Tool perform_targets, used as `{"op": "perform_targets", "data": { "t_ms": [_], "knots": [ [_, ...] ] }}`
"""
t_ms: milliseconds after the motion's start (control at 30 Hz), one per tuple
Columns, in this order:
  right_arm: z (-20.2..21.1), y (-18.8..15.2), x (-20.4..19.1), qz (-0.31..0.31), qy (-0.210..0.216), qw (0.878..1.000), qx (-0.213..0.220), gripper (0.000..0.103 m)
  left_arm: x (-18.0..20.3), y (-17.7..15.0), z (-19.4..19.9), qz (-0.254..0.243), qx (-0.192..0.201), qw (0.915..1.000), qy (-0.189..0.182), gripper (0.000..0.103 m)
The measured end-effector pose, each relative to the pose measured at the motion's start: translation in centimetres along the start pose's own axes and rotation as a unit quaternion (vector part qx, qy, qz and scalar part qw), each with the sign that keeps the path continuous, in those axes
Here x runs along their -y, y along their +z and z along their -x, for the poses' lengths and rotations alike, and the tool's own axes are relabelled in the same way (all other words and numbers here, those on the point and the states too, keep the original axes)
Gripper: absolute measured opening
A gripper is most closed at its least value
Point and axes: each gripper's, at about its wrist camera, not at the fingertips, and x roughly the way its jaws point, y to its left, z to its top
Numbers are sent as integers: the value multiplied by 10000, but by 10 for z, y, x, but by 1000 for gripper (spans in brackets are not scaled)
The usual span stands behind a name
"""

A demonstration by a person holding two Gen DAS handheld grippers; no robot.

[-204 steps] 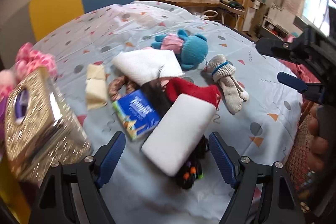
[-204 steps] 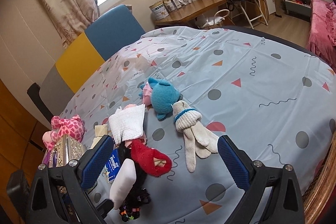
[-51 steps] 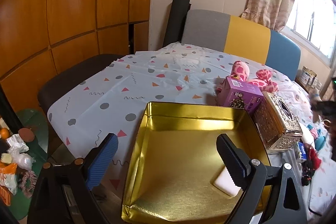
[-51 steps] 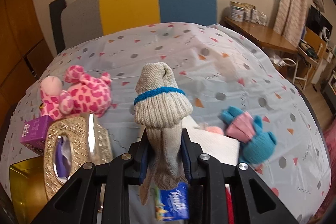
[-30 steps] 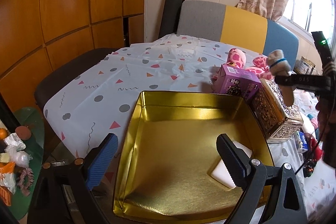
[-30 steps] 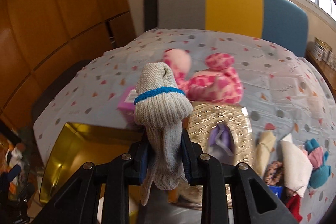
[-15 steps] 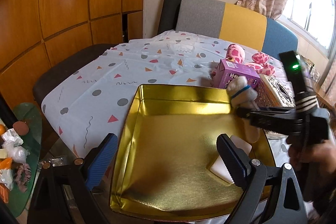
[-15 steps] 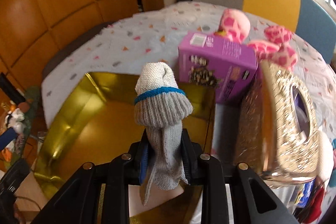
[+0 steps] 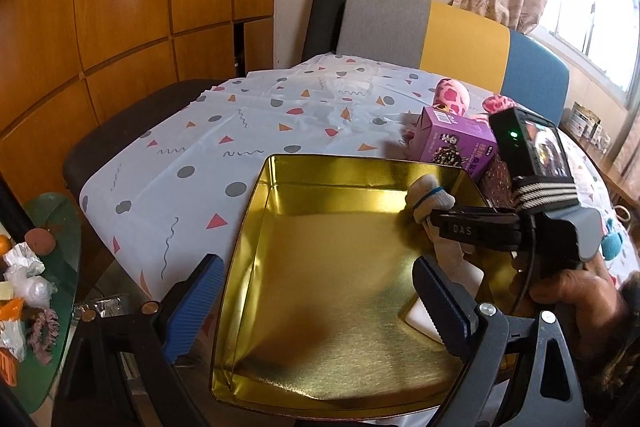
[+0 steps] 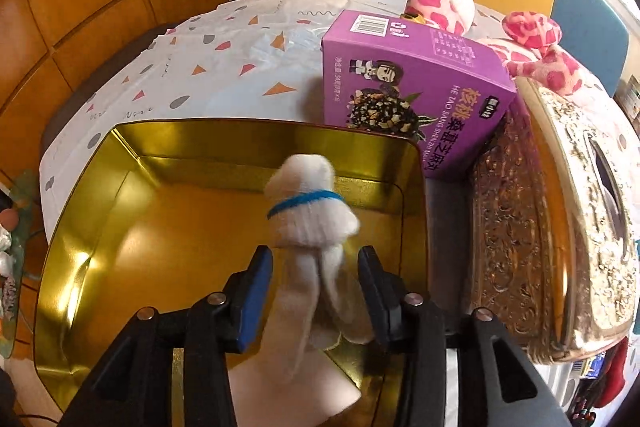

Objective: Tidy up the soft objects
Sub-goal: 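Carry the white knit glove into the gold tray and open the right tool, then move both tools back to the remaining items on the table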

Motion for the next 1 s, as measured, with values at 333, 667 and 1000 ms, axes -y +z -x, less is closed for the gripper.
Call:
{"op": "perform_targets", "data": {
  "t_ms": [333,667,1000],
  "knots": [
    [39,-12,6,-192,-17,9982,570,49,3,0,3,-83,74,9998,169,99],
    [82,-26,12,-209,-346,9943,988,49,11,-1,5,-174,95,9996,202,99],
    [119,-45,3,108,-876,9857,1437,49,19,-5,-2,-218,-55,9996,179,99]
  ]
}}
